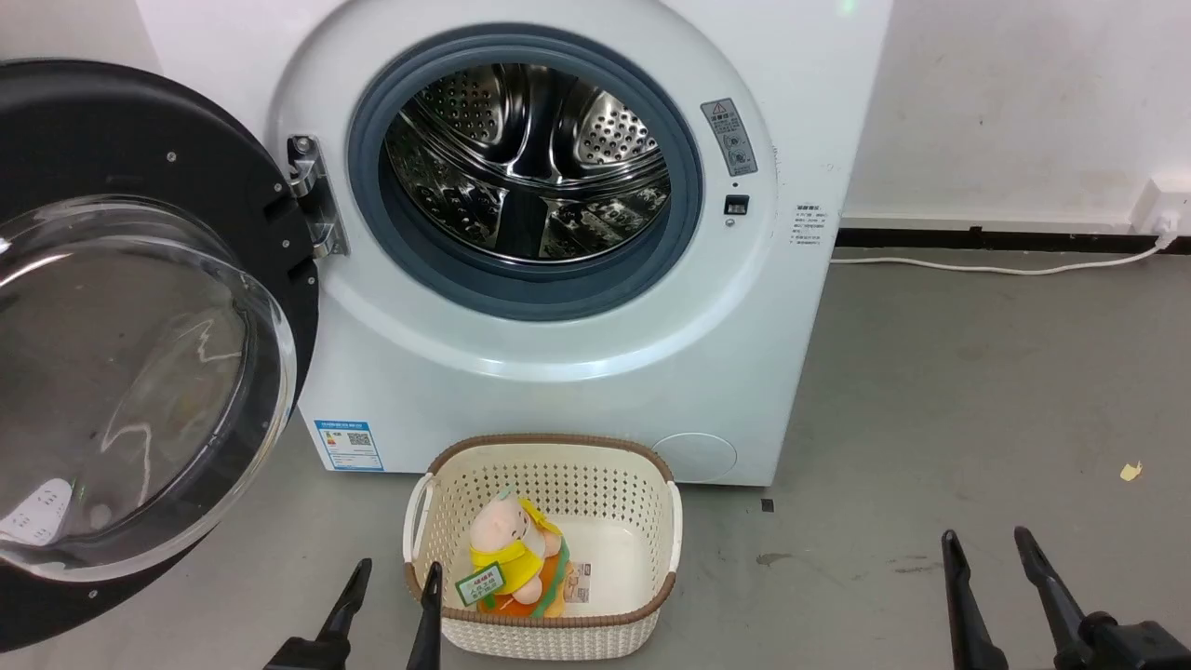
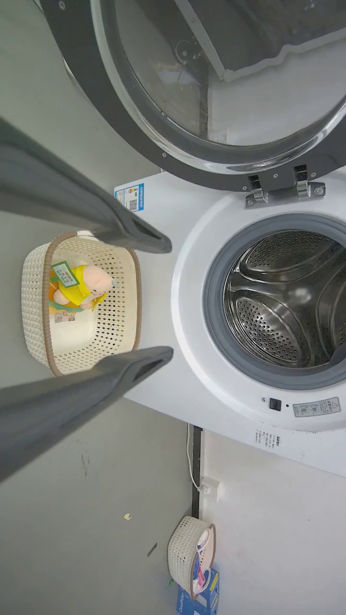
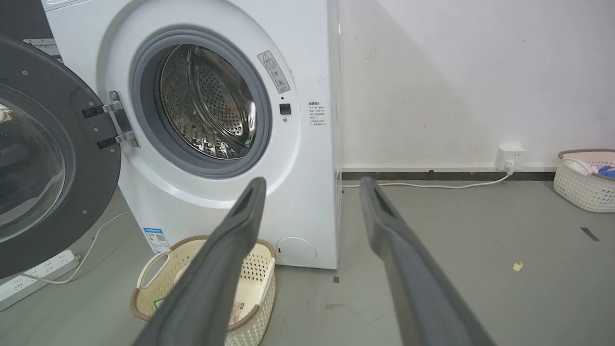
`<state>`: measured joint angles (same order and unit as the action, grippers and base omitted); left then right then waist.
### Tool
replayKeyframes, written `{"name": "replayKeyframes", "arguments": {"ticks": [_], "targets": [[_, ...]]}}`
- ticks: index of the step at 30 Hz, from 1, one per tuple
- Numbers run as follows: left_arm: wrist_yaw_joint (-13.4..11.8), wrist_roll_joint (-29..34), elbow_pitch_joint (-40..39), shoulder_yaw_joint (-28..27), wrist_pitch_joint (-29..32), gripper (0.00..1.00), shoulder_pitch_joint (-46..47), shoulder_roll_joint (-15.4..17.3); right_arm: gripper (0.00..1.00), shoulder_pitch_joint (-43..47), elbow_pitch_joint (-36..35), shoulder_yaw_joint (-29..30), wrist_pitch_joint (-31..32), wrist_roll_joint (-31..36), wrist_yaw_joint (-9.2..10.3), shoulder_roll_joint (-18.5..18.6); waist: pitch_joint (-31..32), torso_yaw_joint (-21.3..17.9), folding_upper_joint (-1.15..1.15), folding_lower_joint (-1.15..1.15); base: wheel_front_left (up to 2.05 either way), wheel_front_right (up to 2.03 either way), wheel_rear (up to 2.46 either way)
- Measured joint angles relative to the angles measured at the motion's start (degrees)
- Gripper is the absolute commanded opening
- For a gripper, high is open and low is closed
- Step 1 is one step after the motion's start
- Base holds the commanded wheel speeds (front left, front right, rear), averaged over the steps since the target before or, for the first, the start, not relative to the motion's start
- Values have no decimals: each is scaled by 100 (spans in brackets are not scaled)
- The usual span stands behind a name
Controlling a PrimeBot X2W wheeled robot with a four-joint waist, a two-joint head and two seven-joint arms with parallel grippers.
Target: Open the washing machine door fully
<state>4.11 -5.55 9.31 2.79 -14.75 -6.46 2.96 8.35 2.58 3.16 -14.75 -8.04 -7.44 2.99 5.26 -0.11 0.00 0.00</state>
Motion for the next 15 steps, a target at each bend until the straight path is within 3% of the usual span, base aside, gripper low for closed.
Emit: {"name": "replayKeyframes", "arguments": {"ticks": [15], "targets": [[-11, 86, 3, 31, 0, 100, 1, -7, 100, -1, 549, -7, 0, 146, 0, -1, 33, 42, 0, 0, 0, 0, 0]]}}
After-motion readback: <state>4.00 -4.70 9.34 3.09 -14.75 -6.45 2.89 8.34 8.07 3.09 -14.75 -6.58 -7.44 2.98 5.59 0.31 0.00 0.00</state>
